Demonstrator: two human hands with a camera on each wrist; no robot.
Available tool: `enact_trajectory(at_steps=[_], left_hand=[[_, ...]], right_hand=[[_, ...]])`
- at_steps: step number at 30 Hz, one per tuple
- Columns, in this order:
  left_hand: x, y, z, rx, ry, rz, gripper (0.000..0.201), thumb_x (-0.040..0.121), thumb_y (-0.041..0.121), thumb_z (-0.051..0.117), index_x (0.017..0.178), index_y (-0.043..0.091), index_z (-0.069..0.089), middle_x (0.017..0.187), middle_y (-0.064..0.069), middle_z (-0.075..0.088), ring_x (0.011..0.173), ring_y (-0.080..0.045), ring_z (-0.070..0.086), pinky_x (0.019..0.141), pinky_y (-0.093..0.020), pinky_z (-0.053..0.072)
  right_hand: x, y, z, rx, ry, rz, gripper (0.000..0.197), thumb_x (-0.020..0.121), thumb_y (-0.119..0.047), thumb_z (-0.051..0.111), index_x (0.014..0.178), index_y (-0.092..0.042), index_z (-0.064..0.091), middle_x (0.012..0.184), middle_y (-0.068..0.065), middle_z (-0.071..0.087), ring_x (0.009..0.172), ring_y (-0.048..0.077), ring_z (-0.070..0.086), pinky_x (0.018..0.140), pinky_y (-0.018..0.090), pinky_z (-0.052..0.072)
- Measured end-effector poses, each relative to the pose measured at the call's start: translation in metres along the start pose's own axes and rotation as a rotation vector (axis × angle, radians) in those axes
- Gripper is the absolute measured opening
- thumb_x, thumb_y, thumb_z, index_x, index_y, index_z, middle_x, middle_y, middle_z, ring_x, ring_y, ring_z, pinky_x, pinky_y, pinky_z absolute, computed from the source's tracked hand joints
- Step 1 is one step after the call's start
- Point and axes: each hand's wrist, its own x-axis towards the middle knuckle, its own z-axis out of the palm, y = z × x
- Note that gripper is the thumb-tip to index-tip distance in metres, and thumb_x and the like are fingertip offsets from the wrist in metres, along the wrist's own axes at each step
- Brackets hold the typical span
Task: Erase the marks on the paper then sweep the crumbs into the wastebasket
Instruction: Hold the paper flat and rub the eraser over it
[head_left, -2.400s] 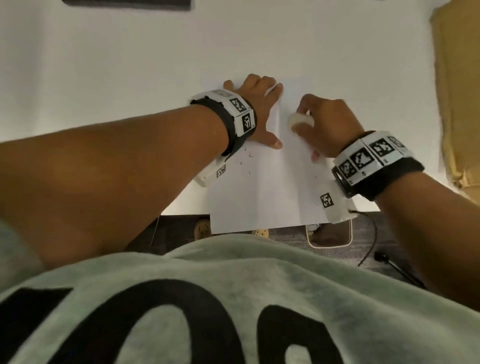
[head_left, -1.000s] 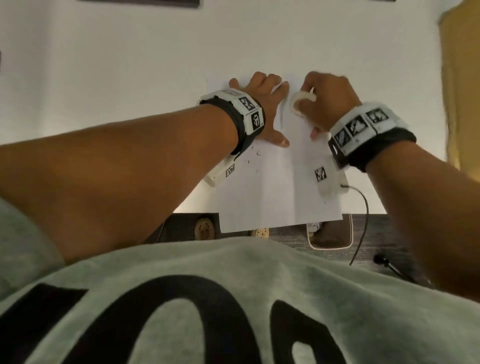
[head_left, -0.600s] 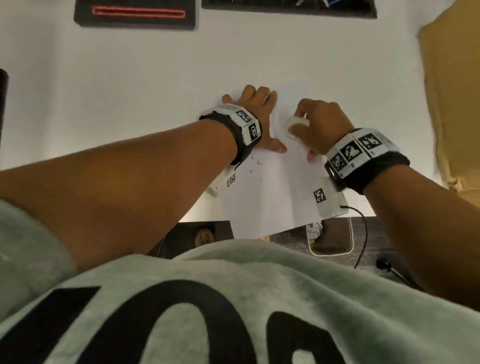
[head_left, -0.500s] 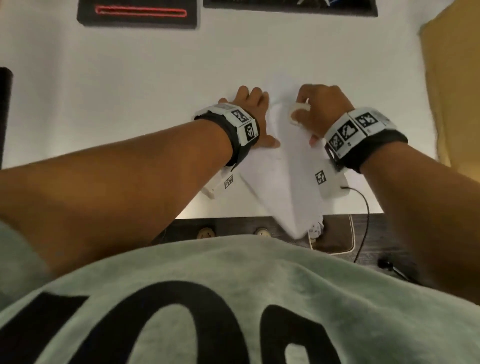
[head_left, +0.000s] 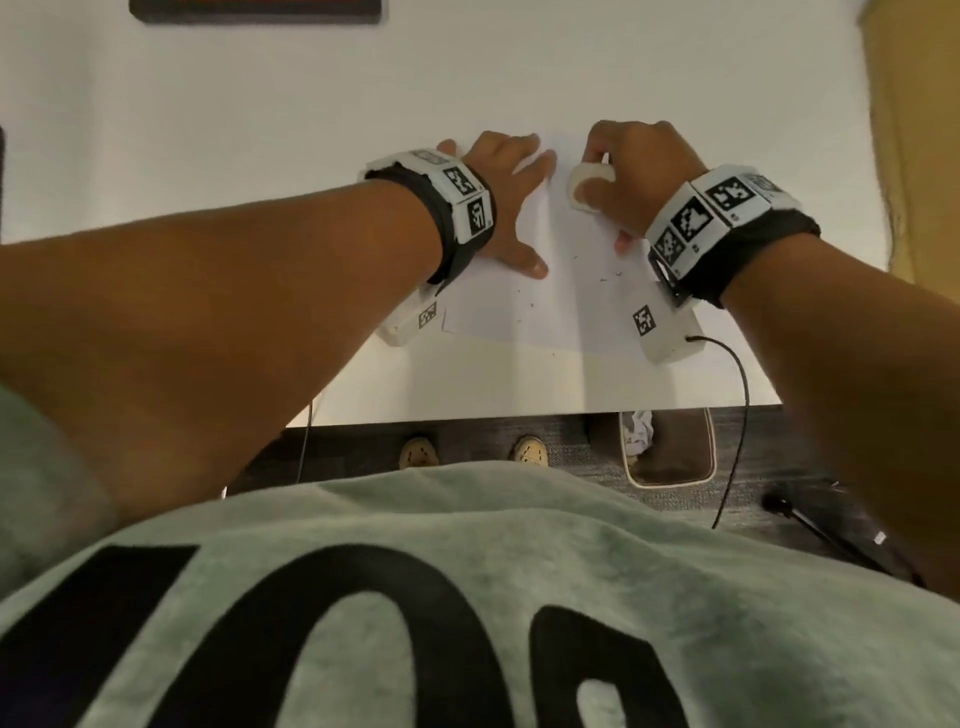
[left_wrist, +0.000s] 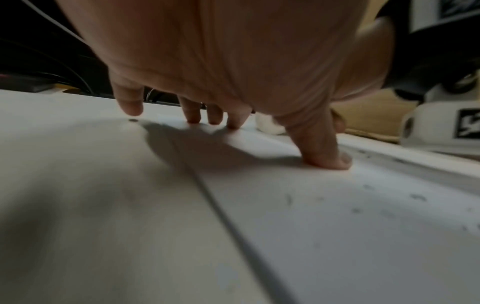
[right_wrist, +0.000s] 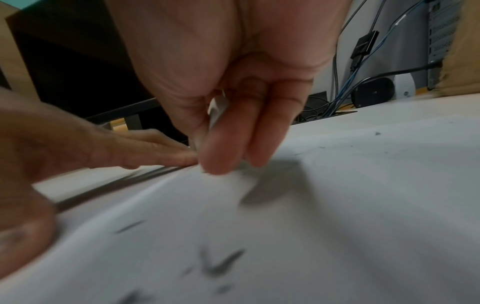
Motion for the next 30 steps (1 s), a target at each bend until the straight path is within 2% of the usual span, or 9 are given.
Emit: enact_trajectory(at_steps=[4, 8, 10, 14, 17, 20, 22, 26, 30], left_hand=[[0.0, -0.002, 0.003, -0.018, 0.01, -0.009, 0.121, 0.062, 0.082, 0.056, 0.15, 0.027, -0.008, 0.158, 0.007, -0.009, 0.145, -0.02, -0.005, 0.11, -0.064, 0.007], [0.0, 0.001, 0.002, -0.049, -0.013, -0.041, 0.123, 0.062, 0.078, 0.06, 0.15, 0.025, -0.008, 0.158, 0.008, -0.009, 0.145, -0.019, -0.006, 0.106, -0.07, 0.006], [0.0, 0.001, 0.001, -0.07, -0.011, -0.035, 0.124, 0.062, 0.077, 0.062, 0.15, 0.023, -0.007, 0.158, 0.008, -0.009, 0.145, -0.019, -0.006, 0.105, -0.071, 0.007], [0.0, -0.001, 0.004, -0.095, 0.012, -0.029, 0.125, 0.062, 0.077, 0.062, 0.151, 0.021, -0.005, 0.158, 0.006, -0.006, 0.145, -0.02, -0.005, 0.103, -0.072, 0.01], [-0.001, 0.002, 0.004, -0.096, 0.036, -0.028, 0.121, 0.064, 0.074, 0.063, 0.151, 0.021, -0.001, 0.158, 0.004, -0.003, 0.145, -0.022, -0.002, 0.104, -0.069, 0.012], [-0.002, 0.001, 0.003, -0.096, 0.047, -0.025, 0.122, 0.064, 0.073, 0.064, 0.151, 0.018, -0.001, 0.158, 0.002, -0.002, 0.145, -0.022, -0.001, 0.105, -0.067, 0.012], [-0.001, 0.0, 0.005, -0.097, 0.054, -0.031, 0.123, 0.062, 0.075, 0.063, 0.151, 0.018, -0.001, 0.158, 0.004, -0.002, 0.145, -0.021, -0.001, 0.103, -0.07, 0.012], [0.0, 0.001, 0.005, -0.095, 0.038, -0.033, 0.122, 0.063, 0.076, 0.062, 0.151, 0.021, -0.002, 0.158, 0.005, -0.004, 0.145, -0.021, -0.003, 0.103, -0.07, 0.011], [0.001, -0.001, 0.004, -0.102, 0.039, -0.038, 0.126, 0.059, 0.079, 0.061, 0.151, 0.021, -0.003, 0.158, 0.006, -0.003, 0.145, -0.021, -0.002, 0.098, -0.075, 0.012]], right_hand=[[-0.019, -0.007, 0.013, 0.008, -0.099, -0.075, 0.011, 0.092, -0.022, 0.053, 0.1, -0.016, 0.056, 0.073, 0.002, 0.062, 0.049, 0.025, 0.067, 0.053, 0.033, 0.056], [0.008, -0.009, -0.004, -0.079, 0.051, -0.036, 0.017, 0.091, -0.024, 0.053, 0.103, -0.014, 0.059, 0.094, 0.012, 0.067, 0.067, 0.029, 0.065, 0.06, 0.036, 0.054], [0.001, -0.008, 0.002, -0.083, 0.033, -0.065, 0.018, 0.091, -0.023, 0.052, 0.104, -0.012, 0.058, 0.095, 0.012, 0.068, 0.071, 0.032, 0.067, 0.065, 0.038, 0.055], [-0.009, -0.011, 0.01, -0.075, -0.086, -0.078, 0.01, 0.091, -0.024, 0.055, 0.099, -0.018, 0.057, 0.069, 0.001, 0.062, 0.047, 0.021, 0.066, 0.063, 0.036, 0.058], [0.009, -0.013, -0.003, -0.04, 0.037, -0.002, 0.009, 0.089, -0.023, 0.056, 0.096, -0.018, 0.058, 0.077, 0.008, 0.065, 0.047, 0.024, 0.066, 0.058, 0.039, 0.059], [-0.009, -0.012, 0.01, -0.023, -0.029, -0.043, 0.009, 0.089, -0.022, 0.054, 0.097, -0.018, 0.056, 0.079, 0.01, 0.066, 0.046, 0.026, 0.065, 0.051, 0.038, 0.058], [-0.018, -0.013, 0.016, -0.035, -0.095, -0.057, 0.013, 0.089, -0.022, 0.055, 0.101, -0.017, 0.057, 0.08, 0.009, 0.067, 0.049, 0.027, 0.067, 0.053, 0.04, 0.058], [0.004, -0.015, 0.002, -0.011, 0.043, 0.009, 0.014, 0.091, -0.021, 0.055, 0.102, -0.013, 0.059, 0.086, 0.012, 0.067, 0.052, 0.03, 0.067, 0.056, 0.042, 0.059], [-0.016, -0.015, 0.015, -0.05, -0.086, -0.079, 0.014, 0.091, -0.022, 0.053, 0.104, -0.018, 0.055, 0.077, 0.007, 0.066, 0.048, 0.025, 0.065, 0.054, 0.035, 0.056]])
